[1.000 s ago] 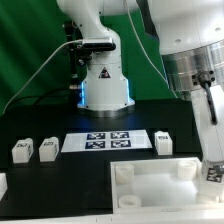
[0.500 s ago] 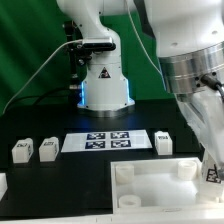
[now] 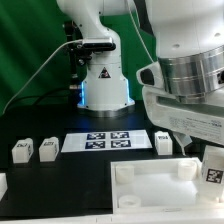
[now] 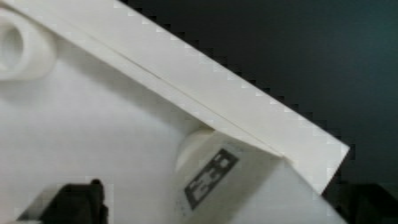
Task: Assemble one leg
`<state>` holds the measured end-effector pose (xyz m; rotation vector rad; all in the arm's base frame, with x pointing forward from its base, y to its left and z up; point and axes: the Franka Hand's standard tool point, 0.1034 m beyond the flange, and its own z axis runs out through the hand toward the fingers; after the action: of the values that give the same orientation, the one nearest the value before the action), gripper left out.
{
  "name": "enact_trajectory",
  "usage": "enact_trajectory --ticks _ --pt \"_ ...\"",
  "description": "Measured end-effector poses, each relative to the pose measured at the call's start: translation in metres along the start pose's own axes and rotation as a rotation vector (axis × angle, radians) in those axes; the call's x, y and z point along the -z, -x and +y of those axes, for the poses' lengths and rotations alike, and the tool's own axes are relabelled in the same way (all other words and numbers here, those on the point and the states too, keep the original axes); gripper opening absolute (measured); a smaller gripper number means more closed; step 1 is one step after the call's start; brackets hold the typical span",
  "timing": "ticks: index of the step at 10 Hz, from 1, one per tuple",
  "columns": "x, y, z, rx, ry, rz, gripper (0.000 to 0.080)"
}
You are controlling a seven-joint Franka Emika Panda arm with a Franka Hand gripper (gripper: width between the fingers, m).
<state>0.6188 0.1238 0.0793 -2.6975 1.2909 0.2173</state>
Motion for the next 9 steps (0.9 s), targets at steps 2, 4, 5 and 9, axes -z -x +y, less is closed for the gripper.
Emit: enact_trajectory --ticks 2,4,5,9 --pt "0.0008 0.0069 -0.0057 0.345 0.109 0.07 0.0649" --pt "0.0003 0.0071 -0.0072 0.444 0.109 0.071 0.0649" --pt "0.0002 0.0076 -0.0074 0.415 0.107 0.073 0.0526" --pt "-0.0006 0.0091 -0.0074 0.16 0.092 0.074 0.0294"
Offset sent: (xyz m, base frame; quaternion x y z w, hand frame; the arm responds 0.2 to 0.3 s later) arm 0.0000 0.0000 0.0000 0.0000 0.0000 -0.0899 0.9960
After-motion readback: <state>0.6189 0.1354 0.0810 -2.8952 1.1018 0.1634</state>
